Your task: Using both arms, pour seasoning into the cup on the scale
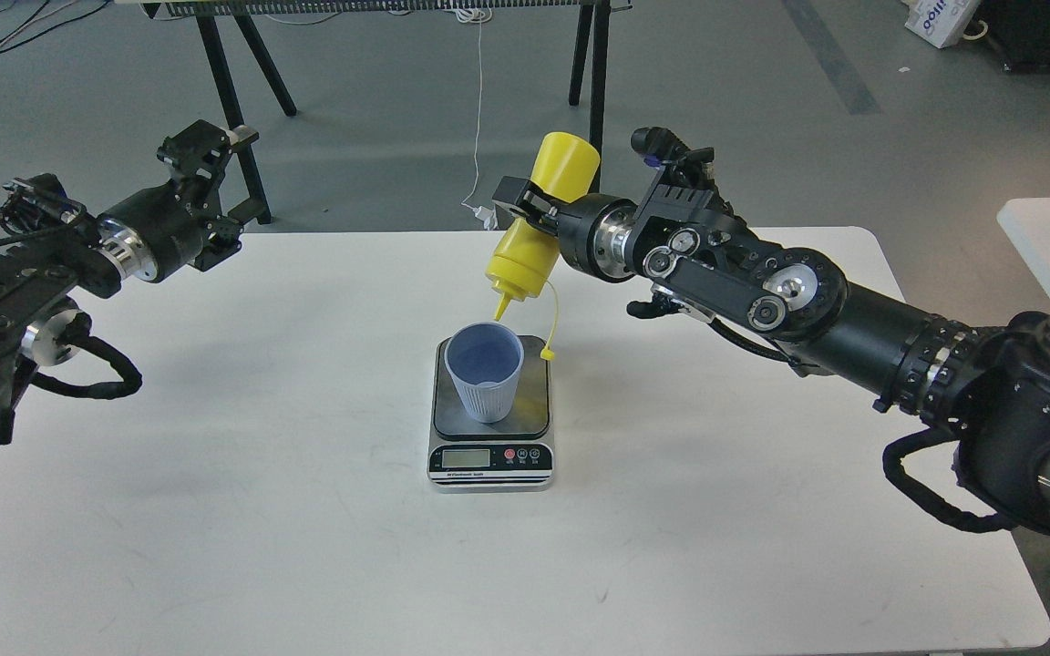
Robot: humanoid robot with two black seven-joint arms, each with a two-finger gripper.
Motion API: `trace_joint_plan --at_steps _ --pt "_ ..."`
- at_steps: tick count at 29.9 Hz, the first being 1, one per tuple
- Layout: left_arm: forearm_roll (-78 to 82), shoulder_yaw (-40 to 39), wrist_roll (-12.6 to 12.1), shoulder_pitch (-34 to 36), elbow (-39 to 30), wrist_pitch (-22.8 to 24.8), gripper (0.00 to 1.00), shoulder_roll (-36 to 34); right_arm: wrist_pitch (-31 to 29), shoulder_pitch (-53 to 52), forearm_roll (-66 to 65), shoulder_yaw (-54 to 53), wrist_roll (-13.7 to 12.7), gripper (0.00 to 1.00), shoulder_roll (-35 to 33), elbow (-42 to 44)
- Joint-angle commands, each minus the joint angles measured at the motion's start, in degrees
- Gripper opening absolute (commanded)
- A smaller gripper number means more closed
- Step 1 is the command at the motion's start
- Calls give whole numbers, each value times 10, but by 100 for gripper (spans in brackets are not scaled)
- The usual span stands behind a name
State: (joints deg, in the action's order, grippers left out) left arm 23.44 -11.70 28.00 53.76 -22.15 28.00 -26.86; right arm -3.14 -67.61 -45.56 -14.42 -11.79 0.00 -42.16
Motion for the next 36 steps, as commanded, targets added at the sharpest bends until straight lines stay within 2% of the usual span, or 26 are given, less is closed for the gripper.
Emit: trace_joint_plan --at_steps 1,6,14,17,22,29,33,36 --pt "1 1 0 0 1 0 100 -1 -4 -1 3 -53 -4 3 0 2" --pt "3 2 0 2 1 0 100 -6 -9 -5 61 -123 -17 3 0 6" --pt "-9 -21 0 4 1 0 100 -21 -21 -5 229 -324 -82 3 -4 6" --pt "-6 -20 0 5 1 0 100 -23 -31 14 311 -394 -104 3 -50 6" --pt "-5 -19 0 8 -3 0 100 -38 -65 84 463 -489 -162 3 -126 2" --pt "-5 -19 0 11 -3 0 100 -38 -157 251 642 -574 -162 3 -185 -44" --pt "-4 -18 0 10 -4 0 100 -35 -241 368 693 -590 -162 3 -197 -97" --pt "-1 -18 0 8 -4 0 100 -34 -249 439 729 -590 -162 3 -202 -121"
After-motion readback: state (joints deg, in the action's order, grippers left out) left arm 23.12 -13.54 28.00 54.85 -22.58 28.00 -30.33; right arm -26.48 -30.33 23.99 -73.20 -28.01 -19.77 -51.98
